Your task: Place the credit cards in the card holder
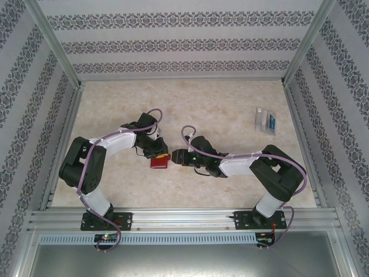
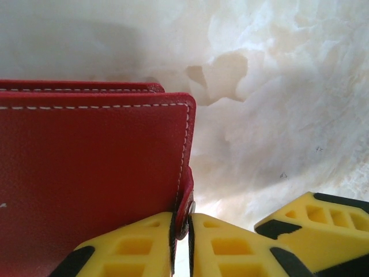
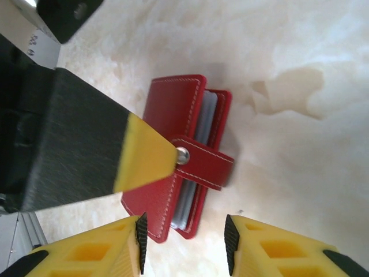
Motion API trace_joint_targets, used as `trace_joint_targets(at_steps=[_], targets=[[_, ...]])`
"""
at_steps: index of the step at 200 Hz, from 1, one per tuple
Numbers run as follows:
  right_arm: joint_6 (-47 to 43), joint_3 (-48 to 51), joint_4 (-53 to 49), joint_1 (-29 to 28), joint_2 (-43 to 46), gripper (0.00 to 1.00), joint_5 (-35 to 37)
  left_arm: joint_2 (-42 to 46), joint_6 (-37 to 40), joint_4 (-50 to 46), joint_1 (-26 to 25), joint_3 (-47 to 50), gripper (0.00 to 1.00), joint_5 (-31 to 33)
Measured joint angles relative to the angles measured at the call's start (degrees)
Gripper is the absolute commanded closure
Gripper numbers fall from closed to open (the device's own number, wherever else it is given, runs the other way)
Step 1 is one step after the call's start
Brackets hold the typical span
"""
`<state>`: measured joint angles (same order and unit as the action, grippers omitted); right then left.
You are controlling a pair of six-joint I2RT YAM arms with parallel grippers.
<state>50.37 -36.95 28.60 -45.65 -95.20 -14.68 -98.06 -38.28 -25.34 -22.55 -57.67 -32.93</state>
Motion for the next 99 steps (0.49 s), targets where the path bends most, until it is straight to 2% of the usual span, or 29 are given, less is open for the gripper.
trace_joint_targets(at_steps=[49,99], targets=[[0.3,0.5,0.0,-1.8,0.0,0.6,-0.2,0.0,0.8,0.0,0.0,0.0,1.0,0.0],[4.4,0.4,3.2,-3.5,-3.0,0.53,-1.3,0.0,0.8,0.0,0.0,0.0,1.0,0.0]])
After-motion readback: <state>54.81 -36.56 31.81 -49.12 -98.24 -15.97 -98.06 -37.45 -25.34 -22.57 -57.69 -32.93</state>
